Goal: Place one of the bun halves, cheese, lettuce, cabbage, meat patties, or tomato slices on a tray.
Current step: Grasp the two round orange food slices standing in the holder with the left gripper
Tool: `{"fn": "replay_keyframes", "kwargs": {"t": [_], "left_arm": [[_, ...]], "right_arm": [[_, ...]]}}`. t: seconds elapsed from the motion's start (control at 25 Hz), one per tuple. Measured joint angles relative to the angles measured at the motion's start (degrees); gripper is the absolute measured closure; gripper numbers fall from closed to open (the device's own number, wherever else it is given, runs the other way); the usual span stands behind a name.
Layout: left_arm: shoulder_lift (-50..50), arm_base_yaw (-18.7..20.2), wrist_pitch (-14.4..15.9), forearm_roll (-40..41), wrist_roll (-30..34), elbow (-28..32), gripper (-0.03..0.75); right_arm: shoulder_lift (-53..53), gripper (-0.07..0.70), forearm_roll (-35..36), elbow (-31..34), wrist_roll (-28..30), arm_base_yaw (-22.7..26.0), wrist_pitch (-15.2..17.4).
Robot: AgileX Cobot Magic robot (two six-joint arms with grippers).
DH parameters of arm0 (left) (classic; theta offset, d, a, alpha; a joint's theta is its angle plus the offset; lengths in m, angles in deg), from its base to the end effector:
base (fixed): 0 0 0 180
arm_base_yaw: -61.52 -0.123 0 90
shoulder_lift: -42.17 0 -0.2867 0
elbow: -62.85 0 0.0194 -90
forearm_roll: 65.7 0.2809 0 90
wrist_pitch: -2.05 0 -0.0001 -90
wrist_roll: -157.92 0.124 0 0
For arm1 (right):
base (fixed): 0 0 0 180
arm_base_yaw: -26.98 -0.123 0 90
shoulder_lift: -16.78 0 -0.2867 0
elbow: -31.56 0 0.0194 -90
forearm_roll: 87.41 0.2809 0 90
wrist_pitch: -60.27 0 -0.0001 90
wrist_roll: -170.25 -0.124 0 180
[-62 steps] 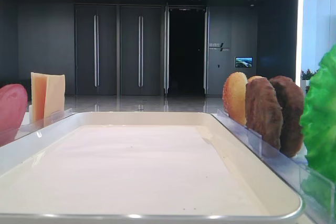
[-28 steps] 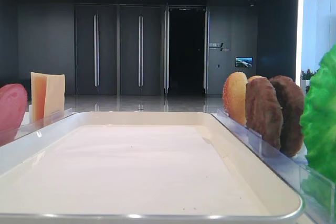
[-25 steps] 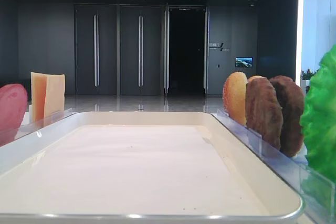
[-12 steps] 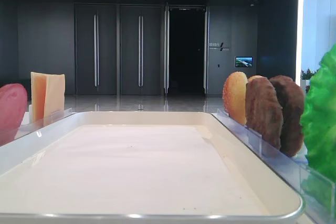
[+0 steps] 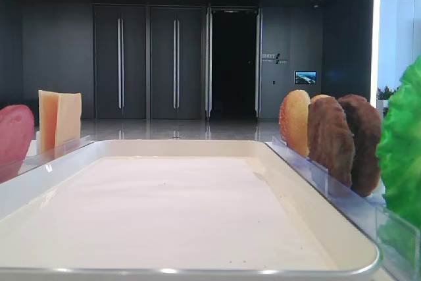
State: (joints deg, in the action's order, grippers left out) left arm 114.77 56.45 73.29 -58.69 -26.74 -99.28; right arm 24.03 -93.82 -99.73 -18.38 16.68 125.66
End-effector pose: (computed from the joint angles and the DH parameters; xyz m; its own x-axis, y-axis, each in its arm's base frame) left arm 0.2320 0.0350 0.2968 -0.9390 -0.1250 -0.3203 -0.1635 0.9818 0.0963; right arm 0.0445 -0.0047 0.2685 -0.5167 0.0109 -0.8561 -0.0391 0.9986 0.0364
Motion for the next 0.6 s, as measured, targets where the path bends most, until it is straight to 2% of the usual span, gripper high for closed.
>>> {"fn": "replay_keyframes", "kwargs": {"t": [0.44,0.6], "left_arm": [[0.0,0.8,0.0,-3.0,-0.8,0.0,0.136],[0.0,7.9,0.0,-0.1,-5.5,0.0,0.136]], "right_arm": [[0.0,0.223,0.0,0.0,0.0,0.0,0.0],[0.0,0.223,0.0,0.0,0.0,0.0,0.0]]}}
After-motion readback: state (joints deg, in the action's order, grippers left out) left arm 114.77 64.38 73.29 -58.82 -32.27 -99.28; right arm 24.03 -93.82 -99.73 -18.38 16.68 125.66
